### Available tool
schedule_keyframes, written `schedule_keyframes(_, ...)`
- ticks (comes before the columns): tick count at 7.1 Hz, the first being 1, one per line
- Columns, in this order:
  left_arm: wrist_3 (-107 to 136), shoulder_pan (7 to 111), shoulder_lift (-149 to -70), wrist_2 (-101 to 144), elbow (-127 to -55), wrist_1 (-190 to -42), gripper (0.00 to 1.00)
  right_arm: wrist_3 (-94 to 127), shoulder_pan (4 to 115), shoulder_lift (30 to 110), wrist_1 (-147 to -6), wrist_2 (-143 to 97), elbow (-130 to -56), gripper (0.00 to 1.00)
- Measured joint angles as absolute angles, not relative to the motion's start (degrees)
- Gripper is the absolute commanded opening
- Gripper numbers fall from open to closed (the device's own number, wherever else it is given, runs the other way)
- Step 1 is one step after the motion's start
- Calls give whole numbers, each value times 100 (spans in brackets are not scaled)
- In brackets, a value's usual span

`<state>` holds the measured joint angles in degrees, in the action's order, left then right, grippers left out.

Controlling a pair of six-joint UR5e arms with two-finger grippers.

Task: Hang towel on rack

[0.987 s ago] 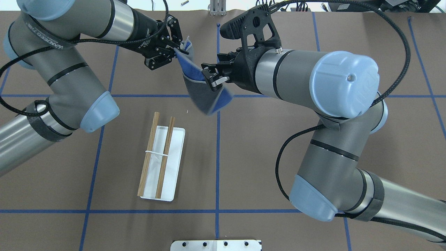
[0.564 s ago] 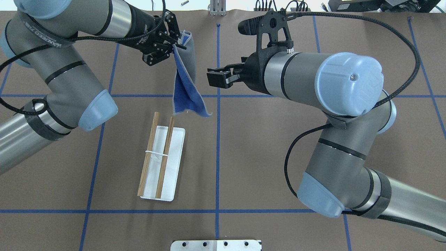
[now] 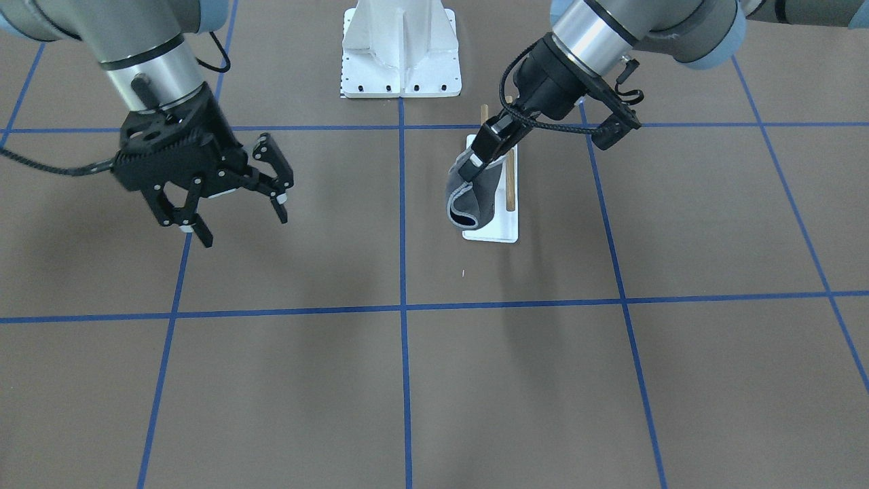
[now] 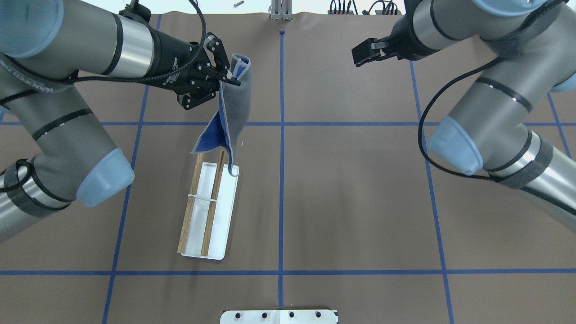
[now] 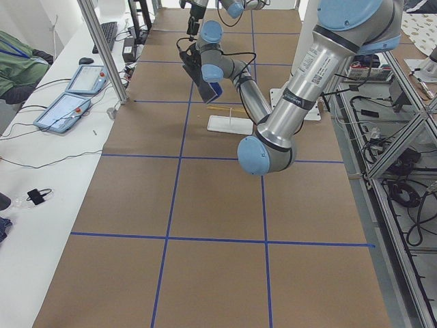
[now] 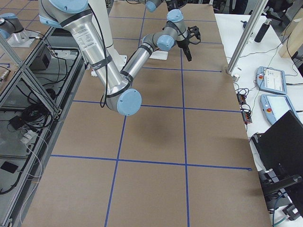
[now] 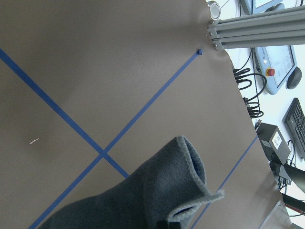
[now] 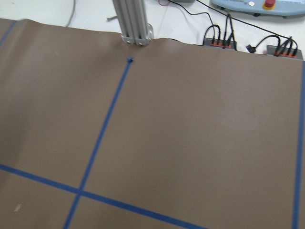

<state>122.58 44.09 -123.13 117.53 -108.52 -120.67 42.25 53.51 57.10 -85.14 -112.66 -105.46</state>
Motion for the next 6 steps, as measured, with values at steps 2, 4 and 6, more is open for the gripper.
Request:
schedule_keyframes(2, 12253, 3595, -12219, 11218, -11069, -12067, 0, 2856, 6154, 5720, -8580, -11780, -9590, 100)
schedule_keyframes(4, 12130, 3213, -11938, 10880, -11187, -12078, 0, 2129, 6837, 5758, -8579, -12329, -8827, 100)
schedule_keyframes(6, 11857, 3206, -11084, 10851, -11376, -12490, 0, 1763, 7188, 5785, -8578, -12561, -8391, 100)
